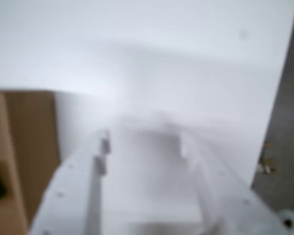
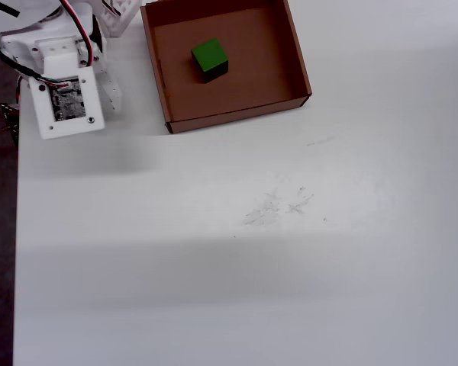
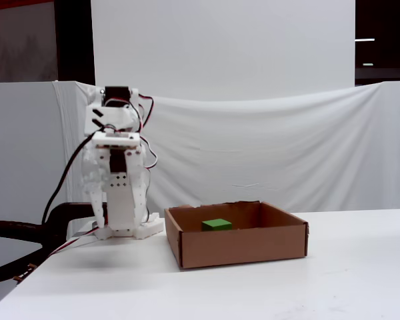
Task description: Grasp a green cube and put it in a box.
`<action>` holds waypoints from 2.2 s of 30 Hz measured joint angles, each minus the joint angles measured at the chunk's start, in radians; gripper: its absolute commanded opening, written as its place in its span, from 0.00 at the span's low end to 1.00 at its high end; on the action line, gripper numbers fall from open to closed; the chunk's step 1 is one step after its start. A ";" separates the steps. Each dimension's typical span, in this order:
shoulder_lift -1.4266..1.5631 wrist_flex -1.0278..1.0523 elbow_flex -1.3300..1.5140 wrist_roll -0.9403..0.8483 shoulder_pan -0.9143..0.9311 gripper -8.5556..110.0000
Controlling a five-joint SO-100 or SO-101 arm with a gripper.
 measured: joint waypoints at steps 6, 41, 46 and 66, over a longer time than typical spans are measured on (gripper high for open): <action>0.169 0.029 0.167 -0.049 0.034 0.22; 0.201 0.215 0.175 -0.087 0.044 0.25; 0.201 0.215 0.175 -0.080 0.044 0.25; 0.201 0.215 0.175 -0.077 0.044 0.25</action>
